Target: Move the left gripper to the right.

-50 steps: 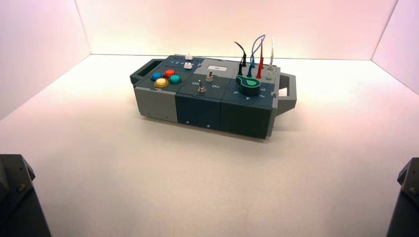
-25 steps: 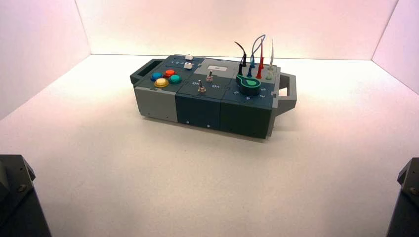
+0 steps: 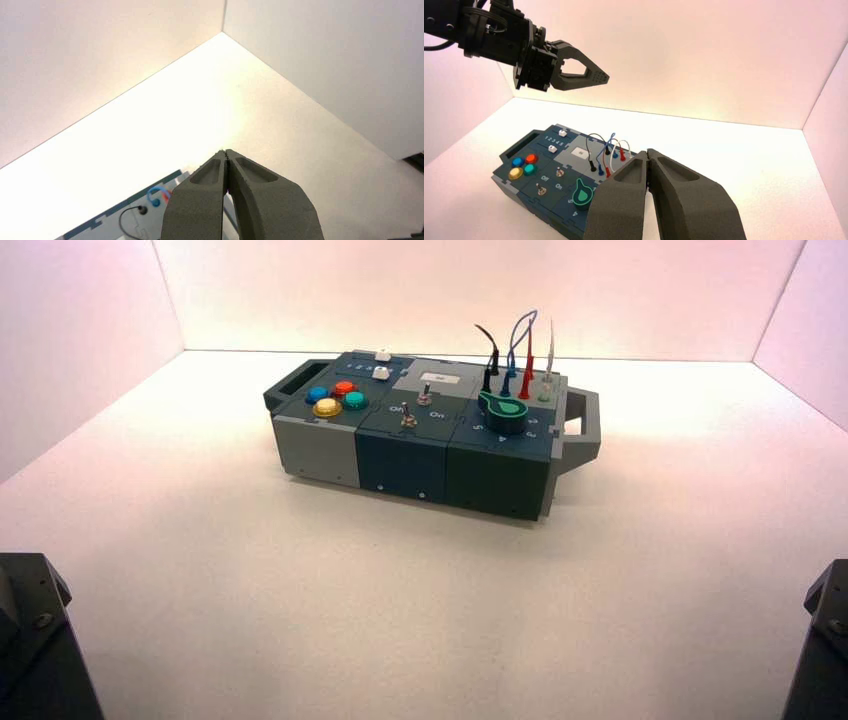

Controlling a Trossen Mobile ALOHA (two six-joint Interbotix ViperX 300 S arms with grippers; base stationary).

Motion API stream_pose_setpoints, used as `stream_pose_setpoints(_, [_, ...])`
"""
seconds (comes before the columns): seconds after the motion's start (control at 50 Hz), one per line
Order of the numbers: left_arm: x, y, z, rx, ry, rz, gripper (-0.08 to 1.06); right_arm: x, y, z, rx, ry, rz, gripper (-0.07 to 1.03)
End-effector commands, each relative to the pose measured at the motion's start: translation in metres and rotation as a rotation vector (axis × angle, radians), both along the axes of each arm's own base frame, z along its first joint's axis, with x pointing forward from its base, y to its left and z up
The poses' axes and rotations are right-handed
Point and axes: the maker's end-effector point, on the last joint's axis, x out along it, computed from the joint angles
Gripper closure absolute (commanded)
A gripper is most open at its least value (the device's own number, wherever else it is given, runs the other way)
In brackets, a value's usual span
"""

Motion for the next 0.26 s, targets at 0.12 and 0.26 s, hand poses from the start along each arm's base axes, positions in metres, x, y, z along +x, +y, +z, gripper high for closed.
stream_pose_setpoints(0.12, [-0.0042,0.0016,0.0170,-0.028,-0.024,-0.003,1.01,0.0025,0.0004,0.0050,0.005,-0.004,-0.001,0.99])
stream_pose_setpoints(0.26, [-0.0038,0.0011,0.0161,-0.025,-0.025,-0.005,1.01,0.0025,0.0004,0.0050,0.005,-0.004,-0.001,0.99])
